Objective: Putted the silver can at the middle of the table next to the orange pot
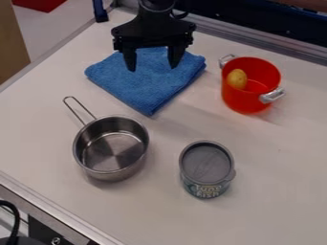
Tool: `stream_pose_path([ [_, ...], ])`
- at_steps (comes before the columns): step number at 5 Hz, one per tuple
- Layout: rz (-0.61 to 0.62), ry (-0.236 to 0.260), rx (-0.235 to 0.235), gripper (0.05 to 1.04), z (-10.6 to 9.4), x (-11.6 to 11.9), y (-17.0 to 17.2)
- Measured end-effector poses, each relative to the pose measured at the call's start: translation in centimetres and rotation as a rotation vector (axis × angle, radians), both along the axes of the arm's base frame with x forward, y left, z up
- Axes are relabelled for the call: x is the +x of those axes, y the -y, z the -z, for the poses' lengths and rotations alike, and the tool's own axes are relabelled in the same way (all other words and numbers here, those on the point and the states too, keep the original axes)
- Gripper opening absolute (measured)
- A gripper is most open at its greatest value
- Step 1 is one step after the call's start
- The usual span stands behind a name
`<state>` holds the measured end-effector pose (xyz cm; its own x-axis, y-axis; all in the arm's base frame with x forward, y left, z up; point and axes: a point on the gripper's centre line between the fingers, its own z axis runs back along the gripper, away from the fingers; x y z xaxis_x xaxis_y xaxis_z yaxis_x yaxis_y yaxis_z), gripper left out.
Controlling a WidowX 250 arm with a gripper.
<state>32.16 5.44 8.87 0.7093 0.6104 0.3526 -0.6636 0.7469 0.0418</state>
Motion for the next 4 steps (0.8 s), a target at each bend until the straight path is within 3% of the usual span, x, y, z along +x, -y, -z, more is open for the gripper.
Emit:
stream_pose_path([
  [1,0.005,-0.031,-0.006,0.996,0.9,-0.5,0.2],
  [2,0.107,-0.047,-0.016,0.996,0.4,-2.3,1.1],
  [4,0.428,-0.182,-0.124,0.996,-1.0,-7.0,4.1],
])
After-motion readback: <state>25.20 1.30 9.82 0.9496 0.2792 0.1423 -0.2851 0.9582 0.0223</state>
